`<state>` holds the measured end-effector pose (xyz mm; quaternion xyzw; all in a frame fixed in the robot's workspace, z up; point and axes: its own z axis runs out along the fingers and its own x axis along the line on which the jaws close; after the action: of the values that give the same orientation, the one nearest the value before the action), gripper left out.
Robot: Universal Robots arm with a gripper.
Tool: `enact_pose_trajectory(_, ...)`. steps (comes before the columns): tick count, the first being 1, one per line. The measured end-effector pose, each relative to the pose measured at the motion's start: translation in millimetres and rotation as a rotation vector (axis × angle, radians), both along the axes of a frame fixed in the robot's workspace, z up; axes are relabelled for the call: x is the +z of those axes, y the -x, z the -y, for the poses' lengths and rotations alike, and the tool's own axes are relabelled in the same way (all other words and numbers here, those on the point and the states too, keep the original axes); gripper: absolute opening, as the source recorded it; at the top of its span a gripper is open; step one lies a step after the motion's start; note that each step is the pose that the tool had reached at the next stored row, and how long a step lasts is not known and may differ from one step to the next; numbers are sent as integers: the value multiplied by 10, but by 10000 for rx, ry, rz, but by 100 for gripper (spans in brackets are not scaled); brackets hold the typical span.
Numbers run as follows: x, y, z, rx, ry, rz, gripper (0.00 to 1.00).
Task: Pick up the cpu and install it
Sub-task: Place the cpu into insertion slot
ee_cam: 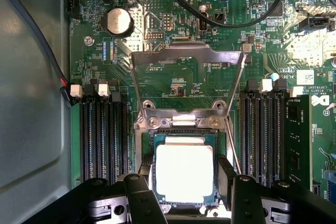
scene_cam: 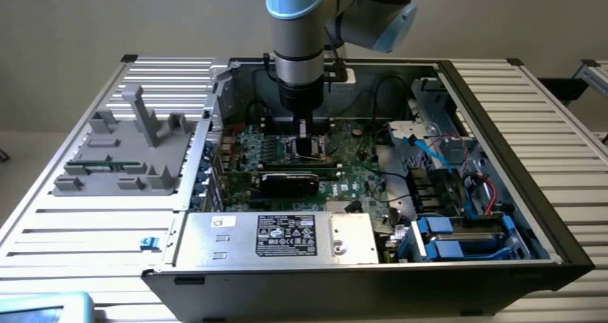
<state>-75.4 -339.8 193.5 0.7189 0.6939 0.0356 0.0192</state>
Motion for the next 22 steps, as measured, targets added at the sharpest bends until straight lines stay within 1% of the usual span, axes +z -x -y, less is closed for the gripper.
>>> enact_pose_trajectory(14,-3,-1,0,0,0,1,56)
enact_pose_trajectory(19,-4,-1,0,7,0,9,56)
enact_pose_trajectory(22,-6,-1,-1,11,-1,33,56)
